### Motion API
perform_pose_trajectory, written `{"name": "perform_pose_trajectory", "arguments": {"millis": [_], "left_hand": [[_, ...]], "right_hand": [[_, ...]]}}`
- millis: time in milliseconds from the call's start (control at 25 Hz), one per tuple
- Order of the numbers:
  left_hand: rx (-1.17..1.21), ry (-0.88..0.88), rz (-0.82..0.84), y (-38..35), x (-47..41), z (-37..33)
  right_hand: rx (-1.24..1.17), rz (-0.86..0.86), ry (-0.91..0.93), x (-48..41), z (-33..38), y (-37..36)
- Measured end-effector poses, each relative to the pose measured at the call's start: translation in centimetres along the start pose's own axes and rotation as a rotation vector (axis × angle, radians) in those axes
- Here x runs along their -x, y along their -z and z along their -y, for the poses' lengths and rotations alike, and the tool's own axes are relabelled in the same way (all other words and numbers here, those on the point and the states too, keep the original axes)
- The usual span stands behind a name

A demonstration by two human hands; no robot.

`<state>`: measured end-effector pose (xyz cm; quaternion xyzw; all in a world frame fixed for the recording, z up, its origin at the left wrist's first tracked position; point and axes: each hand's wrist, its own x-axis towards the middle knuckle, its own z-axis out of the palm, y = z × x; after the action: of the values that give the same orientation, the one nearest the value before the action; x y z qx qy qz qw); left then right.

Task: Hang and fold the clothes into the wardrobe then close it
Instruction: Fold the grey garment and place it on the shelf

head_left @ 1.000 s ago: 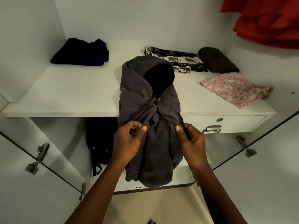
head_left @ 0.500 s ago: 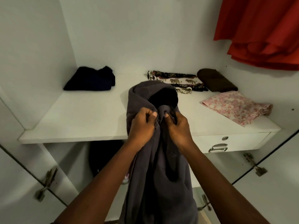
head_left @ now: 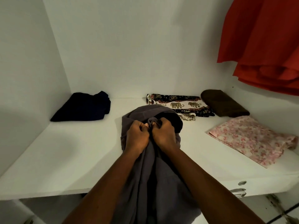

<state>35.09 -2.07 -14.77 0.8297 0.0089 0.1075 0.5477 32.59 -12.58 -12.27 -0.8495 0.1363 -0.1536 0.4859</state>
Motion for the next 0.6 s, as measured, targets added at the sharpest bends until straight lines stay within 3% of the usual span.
{"name": "perform_pose_trajectory", "arguments": {"millis": [320, 480, 600], "left_hand": [[0.008, 0.062, -0.214, -1.1, -8.2, -0.6], [0.004, 0.04, -0.233, -1.2, -11.6, 0.3], [0.061, 0.03, -0.229, -1.3, -14.9, 0.8]], "right_hand": [[-0.114, -0.078, 0.123, -9.6, 1.1, -2.4], [0.168, -0.101, 0.398, -13.0, 1.0, -4.1], [0.575, -0.099, 0.648, -15.9, 1.5, -3.3]]}}
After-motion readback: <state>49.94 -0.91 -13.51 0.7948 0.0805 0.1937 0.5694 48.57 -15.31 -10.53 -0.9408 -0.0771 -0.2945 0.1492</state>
